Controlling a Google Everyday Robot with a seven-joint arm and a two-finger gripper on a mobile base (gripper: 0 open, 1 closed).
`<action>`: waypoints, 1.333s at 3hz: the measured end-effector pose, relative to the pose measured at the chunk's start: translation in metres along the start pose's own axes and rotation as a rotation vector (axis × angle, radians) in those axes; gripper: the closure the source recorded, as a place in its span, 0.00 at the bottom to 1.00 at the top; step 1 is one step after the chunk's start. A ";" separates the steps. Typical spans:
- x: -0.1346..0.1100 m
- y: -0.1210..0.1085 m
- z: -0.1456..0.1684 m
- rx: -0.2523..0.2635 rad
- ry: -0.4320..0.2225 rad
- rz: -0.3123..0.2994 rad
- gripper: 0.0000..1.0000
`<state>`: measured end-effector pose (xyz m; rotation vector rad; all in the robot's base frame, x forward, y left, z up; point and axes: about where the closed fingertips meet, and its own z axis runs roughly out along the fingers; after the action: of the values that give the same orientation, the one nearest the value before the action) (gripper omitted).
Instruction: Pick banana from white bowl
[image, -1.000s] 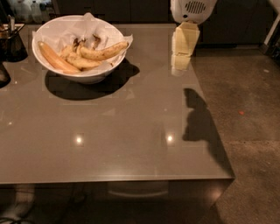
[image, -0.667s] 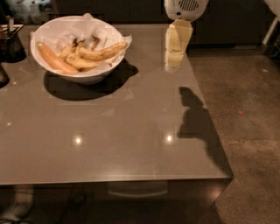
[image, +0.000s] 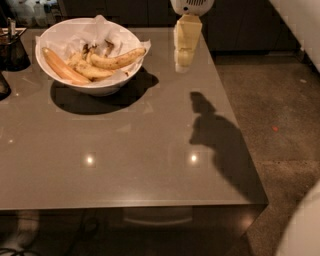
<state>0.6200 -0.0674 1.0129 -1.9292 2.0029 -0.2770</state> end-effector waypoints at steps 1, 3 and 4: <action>-0.032 -0.027 0.011 0.010 0.004 -0.088 0.00; -0.058 -0.051 0.016 0.076 -0.007 -0.123 0.00; -0.081 -0.062 0.035 0.039 -0.032 -0.171 0.00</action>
Offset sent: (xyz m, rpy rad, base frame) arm 0.0567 0.0685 0.0124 -0.1017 -0.0750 0.1195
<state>0.6922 0.0135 1.0125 -2.0701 1.8011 -0.3236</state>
